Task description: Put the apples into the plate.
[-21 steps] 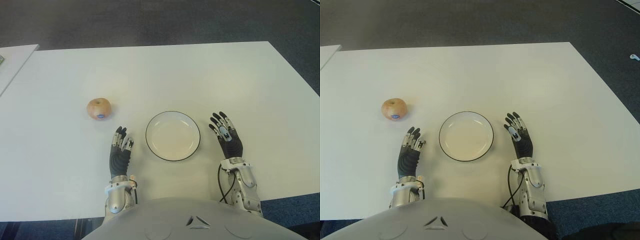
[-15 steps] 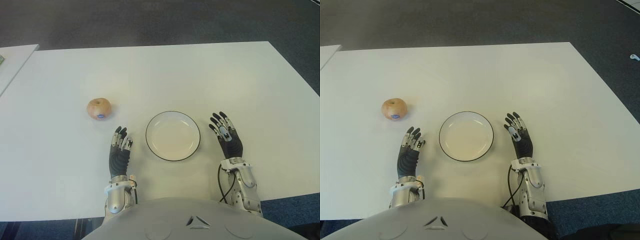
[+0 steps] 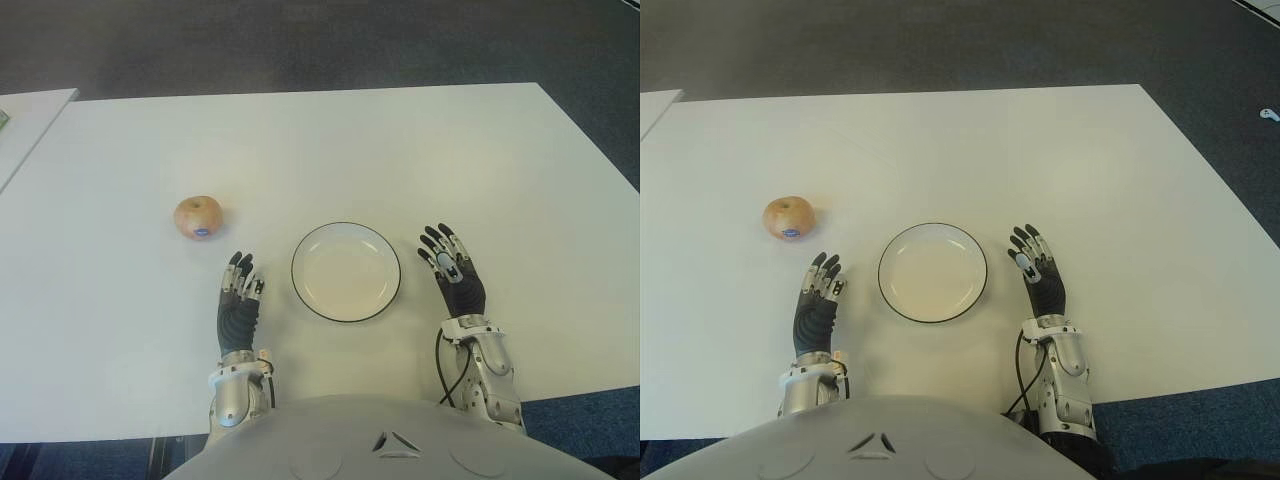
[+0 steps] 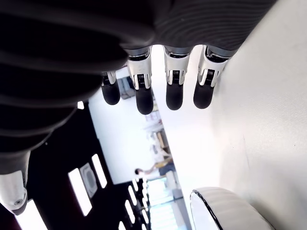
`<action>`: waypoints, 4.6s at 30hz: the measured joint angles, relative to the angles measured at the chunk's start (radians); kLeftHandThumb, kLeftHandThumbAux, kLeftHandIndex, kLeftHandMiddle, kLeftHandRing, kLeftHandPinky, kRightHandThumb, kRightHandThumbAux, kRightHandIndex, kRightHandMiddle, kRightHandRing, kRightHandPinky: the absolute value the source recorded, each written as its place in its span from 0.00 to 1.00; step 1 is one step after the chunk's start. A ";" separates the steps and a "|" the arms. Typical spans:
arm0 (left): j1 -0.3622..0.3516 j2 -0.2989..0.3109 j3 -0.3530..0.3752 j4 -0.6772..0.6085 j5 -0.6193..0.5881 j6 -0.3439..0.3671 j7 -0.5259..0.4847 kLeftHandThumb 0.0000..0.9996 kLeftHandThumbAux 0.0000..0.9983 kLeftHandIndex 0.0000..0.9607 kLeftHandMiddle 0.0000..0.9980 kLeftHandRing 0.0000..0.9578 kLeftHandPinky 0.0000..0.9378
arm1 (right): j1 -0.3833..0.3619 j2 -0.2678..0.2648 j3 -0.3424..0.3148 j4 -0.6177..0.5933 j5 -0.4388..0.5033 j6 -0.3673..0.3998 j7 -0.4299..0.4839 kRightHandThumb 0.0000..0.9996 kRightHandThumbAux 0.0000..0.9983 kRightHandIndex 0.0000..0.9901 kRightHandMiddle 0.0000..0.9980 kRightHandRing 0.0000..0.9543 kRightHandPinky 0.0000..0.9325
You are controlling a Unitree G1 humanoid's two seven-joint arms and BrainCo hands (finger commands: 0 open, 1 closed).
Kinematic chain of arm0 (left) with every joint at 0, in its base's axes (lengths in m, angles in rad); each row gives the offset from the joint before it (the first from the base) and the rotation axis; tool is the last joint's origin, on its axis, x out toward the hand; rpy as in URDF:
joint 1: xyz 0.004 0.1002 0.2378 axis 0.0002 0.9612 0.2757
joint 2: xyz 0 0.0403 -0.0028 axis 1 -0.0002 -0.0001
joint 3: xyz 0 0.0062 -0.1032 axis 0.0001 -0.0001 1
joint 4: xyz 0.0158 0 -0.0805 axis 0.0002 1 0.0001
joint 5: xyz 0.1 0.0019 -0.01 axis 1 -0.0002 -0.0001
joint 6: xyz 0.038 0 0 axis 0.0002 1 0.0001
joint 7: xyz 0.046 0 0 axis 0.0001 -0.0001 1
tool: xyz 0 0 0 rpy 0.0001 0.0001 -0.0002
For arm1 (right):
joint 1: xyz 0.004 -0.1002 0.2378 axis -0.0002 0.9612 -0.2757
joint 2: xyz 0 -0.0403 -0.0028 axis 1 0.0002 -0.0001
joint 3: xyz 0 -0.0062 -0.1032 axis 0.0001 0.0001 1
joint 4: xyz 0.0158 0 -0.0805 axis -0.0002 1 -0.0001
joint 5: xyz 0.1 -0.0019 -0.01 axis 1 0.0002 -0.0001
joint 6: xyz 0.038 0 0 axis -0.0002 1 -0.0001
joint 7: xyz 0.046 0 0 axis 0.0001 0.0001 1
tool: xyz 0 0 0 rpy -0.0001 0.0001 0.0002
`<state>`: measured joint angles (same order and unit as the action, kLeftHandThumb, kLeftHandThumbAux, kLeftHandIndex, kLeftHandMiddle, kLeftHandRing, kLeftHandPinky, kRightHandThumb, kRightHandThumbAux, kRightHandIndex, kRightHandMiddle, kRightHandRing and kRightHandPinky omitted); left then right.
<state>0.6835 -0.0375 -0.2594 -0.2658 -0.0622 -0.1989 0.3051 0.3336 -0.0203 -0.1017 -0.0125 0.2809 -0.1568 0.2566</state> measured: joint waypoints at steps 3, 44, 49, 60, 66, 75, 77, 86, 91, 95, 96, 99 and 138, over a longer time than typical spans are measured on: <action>0.000 0.000 0.000 0.000 -0.002 -0.008 -0.007 0.08 0.58 0.11 0.15 0.12 0.11 | 0.002 0.000 0.000 -0.002 0.002 0.001 0.000 0.27 0.54 0.10 0.16 0.11 0.10; -0.431 0.634 0.238 -0.280 0.997 0.270 -0.367 0.28 0.32 0.09 0.00 0.00 0.00 | -0.030 0.000 0.009 0.046 -0.009 -0.024 -0.002 0.28 0.57 0.09 0.16 0.09 0.02; -0.560 0.825 0.237 -0.099 1.078 0.180 -0.421 0.24 0.31 0.08 0.00 0.00 0.00 | -0.053 -0.005 0.009 0.076 -0.021 -0.025 -0.004 0.28 0.58 0.08 0.16 0.10 0.04; -0.732 0.955 0.219 0.081 1.062 0.102 -0.556 0.26 0.32 0.01 0.00 0.00 0.00 | -0.082 -0.017 0.002 0.114 -0.019 -0.025 0.000 0.30 0.57 0.09 0.15 0.10 0.08; -0.817 0.983 0.190 0.252 1.041 0.064 -0.585 0.28 0.31 0.00 0.00 0.00 0.00 | -0.097 -0.022 -0.008 0.133 -0.019 -0.031 0.001 0.30 0.58 0.10 0.16 0.11 0.07; -0.874 1.032 0.129 0.404 1.044 -0.002 -0.584 0.31 0.31 0.00 0.00 0.00 0.00 | -0.109 -0.023 -0.018 0.152 -0.018 -0.045 0.003 0.31 0.57 0.12 0.18 0.12 0.09; -0.883 1.046 0.112 0.447 1.053 -0.031 -0.561 0.31 0.31 0.00 0.00 0.00 0.00 | -0.114 -0.023 -0.020 0.160 -0.018 -0.051 0.004 0.31 0.56 0.12 0.18 0.12 0.09; -0.928 1.100 0.036 0.623 1.104 -0.089 -0.449 0.32 0.31 0.00 0.00 0.00 0.03 | -0.126 -0.025 -0.031 0.190 -0.019 -0.077 0.012 0.31 0.56 0.13 0.19 0.12 0.08; -0.929 1.098 0.002 0.656 1.109 -0.090 -0.404 0.32 0.31 0.00 0.00 0.00 0.02 | -0.136 -0.027 -0.034 0.205 -0.019 -0.083 0.017 0.31 0.55 0.13 0.19 0.12 0.06; -0.929 1.090 -0.010 0.685 1.103 -0.091 -0.380 0.30 0.30 0.00 0.00 0.00 0.02 | -0.144 -0.031 -0.036 0.212 -0.018 -0.085 0.022 0.31 0.54 0.13 0.20 0.12 0.03; -0.930 1.086 -0.014 0.696 1.101 -0.091 -0.371 0.30 0.30 0.00 0.00 0.00 0.02 | -0.147 -0.033 -0.036 0.216 -0.018 -0.086 0.023 0.31 0.54 0.13 0.20 0.13 0.03; -0.932 1.074 -0.026 0.723 1.092 -0.092 -0.354 0.30 0.29 0.00 0.00 0.00 0.02 | -0.155 -0.035 -0.038 0.226 -0.018 -0.091 0.025 0.31 0.54 0.13 0.21 0.13 0.03; -1.034 0.904 -0.108 0.951 0.986 -0.079 -0.208 0.27 0.27 0.00 0.00 0.00 0.01 | -0.244 -0.061 -0.072 0.343 -0.019 -0.127 0.032 0.31 0.54 0.14 0.19 0.10 0.01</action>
<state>-0.3506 0.8663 -0.3675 0.6848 0.9239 -0.2777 0.0971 0.0895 -0.0817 -0.1736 0.3305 0.2621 -0.2837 0.2885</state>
